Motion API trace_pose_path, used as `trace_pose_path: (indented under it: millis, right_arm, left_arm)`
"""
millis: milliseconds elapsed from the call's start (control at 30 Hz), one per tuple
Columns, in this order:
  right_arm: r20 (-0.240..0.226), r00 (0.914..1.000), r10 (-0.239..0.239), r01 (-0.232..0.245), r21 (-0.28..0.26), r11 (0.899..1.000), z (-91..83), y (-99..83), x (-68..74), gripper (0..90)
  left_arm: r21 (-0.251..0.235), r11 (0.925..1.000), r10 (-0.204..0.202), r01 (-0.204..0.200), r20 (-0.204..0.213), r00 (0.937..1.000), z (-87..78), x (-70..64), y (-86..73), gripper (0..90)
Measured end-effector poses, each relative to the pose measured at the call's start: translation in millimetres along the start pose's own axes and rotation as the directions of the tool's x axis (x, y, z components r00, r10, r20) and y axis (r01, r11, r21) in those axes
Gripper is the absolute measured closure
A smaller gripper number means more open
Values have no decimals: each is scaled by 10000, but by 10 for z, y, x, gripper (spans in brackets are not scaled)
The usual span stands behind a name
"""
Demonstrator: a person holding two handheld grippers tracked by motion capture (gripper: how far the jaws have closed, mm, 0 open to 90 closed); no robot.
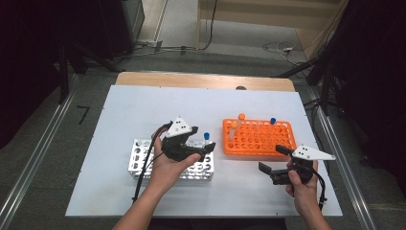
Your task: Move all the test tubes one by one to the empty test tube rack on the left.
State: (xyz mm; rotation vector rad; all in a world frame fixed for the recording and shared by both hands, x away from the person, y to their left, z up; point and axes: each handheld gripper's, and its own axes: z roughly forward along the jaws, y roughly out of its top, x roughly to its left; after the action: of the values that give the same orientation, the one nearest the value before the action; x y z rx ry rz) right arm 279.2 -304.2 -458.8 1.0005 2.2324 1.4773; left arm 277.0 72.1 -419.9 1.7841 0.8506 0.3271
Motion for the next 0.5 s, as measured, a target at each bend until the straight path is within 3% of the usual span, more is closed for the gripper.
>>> trace_pose_path:
  millis: [100,267,367,500]
  right_arm:
    - [143,9999,92,-91,-47,9999,5,35,-42,0]
    - [436,9978,495,-486,-219,9986,21,114,-151,0]
    - [1155,9931,202,-190,-113,9998,53,174,-183,0]
    - [1202,9921,353,-337,-150,9993,118,232,-261,0]
  left_arm:
    - [-112,9999,-48,48,29,10000,-67,-4,-32,72]
    - [-335,9992,-192,199,216,9996,-147,11,-78,23]
    - [-507,9983,-278,291,263,9993,-166,21,-118,16]
    - [-513,9983,-263,275,248,9993,-183,29,-143,0]
